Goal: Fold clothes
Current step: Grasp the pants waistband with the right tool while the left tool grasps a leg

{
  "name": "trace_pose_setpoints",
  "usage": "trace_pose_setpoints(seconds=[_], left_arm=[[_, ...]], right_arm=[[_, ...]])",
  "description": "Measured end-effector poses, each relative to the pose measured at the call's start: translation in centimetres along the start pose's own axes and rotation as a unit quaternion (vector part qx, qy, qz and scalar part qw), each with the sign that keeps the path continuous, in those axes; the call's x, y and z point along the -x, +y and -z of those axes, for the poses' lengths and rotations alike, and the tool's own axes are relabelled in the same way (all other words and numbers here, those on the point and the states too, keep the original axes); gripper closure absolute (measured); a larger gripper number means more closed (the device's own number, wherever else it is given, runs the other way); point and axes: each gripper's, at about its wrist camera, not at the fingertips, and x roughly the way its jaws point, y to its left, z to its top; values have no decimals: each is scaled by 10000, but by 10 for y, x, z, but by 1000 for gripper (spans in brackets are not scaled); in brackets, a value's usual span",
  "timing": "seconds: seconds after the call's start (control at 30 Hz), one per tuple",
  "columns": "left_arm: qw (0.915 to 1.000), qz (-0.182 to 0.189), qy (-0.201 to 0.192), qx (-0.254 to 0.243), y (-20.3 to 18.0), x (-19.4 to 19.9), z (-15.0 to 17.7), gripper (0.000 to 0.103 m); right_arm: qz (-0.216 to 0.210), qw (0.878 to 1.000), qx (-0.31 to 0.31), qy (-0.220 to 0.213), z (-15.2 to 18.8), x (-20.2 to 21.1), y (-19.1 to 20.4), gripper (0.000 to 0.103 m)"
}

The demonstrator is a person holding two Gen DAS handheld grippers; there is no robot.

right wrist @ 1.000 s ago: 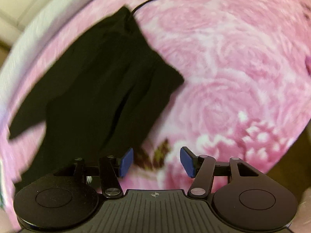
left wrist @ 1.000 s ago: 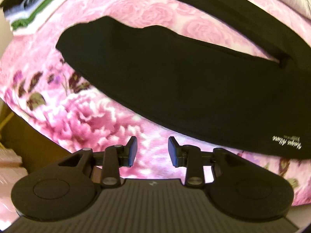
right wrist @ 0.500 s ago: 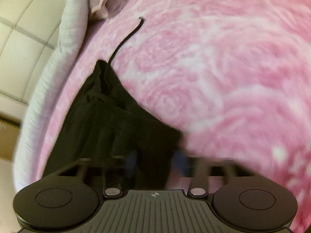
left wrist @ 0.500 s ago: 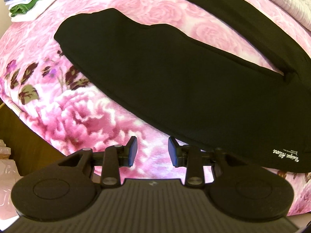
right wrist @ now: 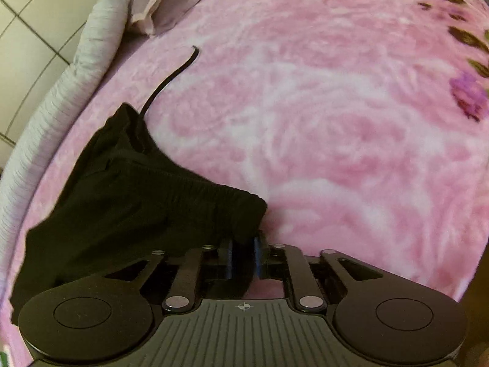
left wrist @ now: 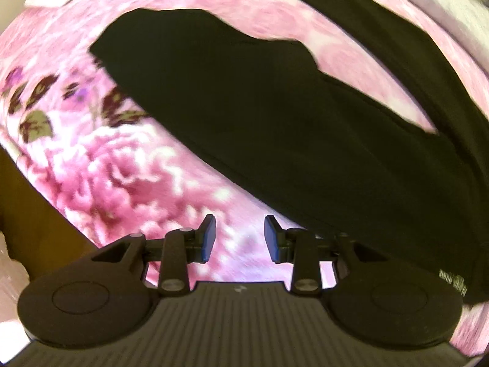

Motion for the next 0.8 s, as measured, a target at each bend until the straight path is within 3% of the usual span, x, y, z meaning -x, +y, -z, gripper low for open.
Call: trace_pose_setpoints(seconds=[0.13, 0.3, 0.43, 0.57, 0.6, 0.63, 0.7, 0.73, 0.77, 0.8], left_arm=[[9956, 18, -355, 864, 40, -6, -27, 70], [9794, -79, -863, 1824, 86, -24, -70, 69], [9686, -100, -1068, 2243, 107, -48, -100, 69], [9680, -262, -1225, 2176, 107, -63, -113, 67], [9678, -304, -1264, 2155, 107, -66, -116, 74], [9685, -381, -1381, 2038, 107, -62, -115, 103], [9689, -550, -1644, 1764, 105, -51, -111, 102], [9685, -634, -1774, 1626, 105, -46, -109, 102], [9675, -660, -1869, 1570, 107, -37, -105, 102], [9663, -674, -1958, 1532, 110, -27, -101, 102]], right_arm=[[-228, 9989, -385, 117, 0, 5, -11, 73], [-383, 9958, -830, 109, 0, 8, -20, 67], [-354, 9949, -945, 45, -1, 7, -16, 64], [-250, 9948, -985, -19, 0, 4, -12, 63], [-225, 9947, -1004, -33, 0, 4, -12, 63], [-205, 9945, -1026, -43, 0, 4, -11, 63], [-176, 9944, -1040, -42, 0, 6, -11, 64], [-155, 9951, -972, -20, -1, 8, -10, 82], [-133, 9958, -903, 3, -2, 11, -9, 90], [-112, 9964, -834, 25, -3, 13, -8, 92]])
